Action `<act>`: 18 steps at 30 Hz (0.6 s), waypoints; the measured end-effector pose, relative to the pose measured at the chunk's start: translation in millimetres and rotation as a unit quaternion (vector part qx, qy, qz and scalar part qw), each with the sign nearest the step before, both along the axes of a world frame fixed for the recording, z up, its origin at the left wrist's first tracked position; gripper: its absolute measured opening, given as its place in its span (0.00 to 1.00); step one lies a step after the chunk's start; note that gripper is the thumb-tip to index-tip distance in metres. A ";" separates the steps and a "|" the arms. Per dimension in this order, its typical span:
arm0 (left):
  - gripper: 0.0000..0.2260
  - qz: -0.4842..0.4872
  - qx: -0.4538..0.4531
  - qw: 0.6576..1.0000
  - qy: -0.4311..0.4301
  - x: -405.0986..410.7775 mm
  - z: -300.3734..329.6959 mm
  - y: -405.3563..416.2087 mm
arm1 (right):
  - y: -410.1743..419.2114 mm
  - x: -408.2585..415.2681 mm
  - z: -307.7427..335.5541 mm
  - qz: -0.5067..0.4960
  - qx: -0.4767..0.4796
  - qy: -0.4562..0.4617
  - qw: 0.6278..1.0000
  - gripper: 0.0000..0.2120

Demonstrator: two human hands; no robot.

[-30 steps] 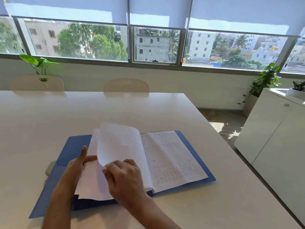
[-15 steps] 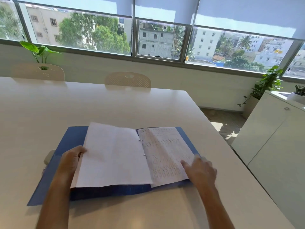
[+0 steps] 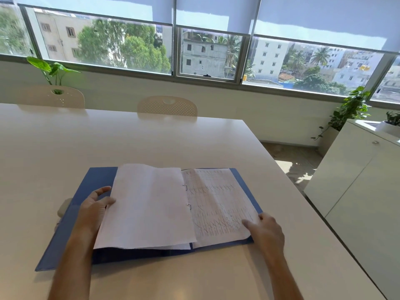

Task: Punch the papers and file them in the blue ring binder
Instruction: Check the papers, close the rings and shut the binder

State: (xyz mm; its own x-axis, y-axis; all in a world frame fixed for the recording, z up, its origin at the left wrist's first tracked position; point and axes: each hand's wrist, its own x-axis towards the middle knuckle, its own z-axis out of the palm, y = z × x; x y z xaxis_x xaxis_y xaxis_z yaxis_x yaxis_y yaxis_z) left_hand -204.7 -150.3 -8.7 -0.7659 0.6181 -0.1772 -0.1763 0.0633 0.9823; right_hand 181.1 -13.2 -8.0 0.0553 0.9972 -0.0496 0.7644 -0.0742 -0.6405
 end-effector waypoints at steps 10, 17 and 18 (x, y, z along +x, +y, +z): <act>0.07 -0.021 0.004 1.000 0.004 9.9 5.1 -3.7 | -0.6 -6.7 4.3 -0.030 0.109 0.102 0.988 0.22; 0.06 -0.028 -0.004 0.999 -0.038 10.8 8.4 -4.9 | -22.5 -67.3 43.3 0.115 0.256 0.074 0.957 0.23; 0.07 -0.029 -0.009 0.999 -0.042 11.3 9.1 -4.8 | -28.7 -79.8 48.9 0.147 0.267 0.059 0.951 0.23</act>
State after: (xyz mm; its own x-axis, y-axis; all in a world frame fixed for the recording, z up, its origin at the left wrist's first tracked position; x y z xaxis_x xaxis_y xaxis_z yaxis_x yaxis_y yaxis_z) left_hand -193.4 -155.0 0.4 -0.7112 0.6563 -0.2519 -0.2545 0.0936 0.9625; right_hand 101.3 -41.9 40.9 -0.2049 0.8536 0.4790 0.6227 0.4912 -0.6091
